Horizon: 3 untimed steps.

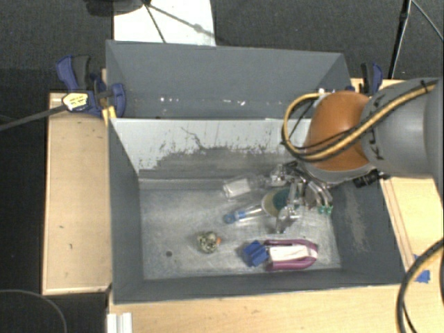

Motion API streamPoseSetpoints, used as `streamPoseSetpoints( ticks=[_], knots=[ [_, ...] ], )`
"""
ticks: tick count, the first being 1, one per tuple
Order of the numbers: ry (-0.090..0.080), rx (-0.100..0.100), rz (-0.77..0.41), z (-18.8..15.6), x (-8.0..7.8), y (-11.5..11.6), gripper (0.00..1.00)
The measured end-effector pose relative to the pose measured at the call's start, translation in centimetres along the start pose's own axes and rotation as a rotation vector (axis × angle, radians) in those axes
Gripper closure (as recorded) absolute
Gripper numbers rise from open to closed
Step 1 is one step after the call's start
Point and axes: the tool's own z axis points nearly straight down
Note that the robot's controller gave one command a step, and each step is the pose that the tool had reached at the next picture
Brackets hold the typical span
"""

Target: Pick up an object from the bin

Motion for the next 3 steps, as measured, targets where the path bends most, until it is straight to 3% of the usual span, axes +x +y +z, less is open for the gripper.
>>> streamPoseSetpoints(
  ticks=[1, 2, 3],
  knots=[
    [-0.003, 0.001, -0.001, -0.4, 0.0, -0.1, 1.0],
    [-0.012, 0.002, -0.031, -10.7, 0.1, -0.1, 1.0],
    [-0.013, 0.002, -0.036, -17.7, 0.4, 0.6, 1.0]
  ],
)
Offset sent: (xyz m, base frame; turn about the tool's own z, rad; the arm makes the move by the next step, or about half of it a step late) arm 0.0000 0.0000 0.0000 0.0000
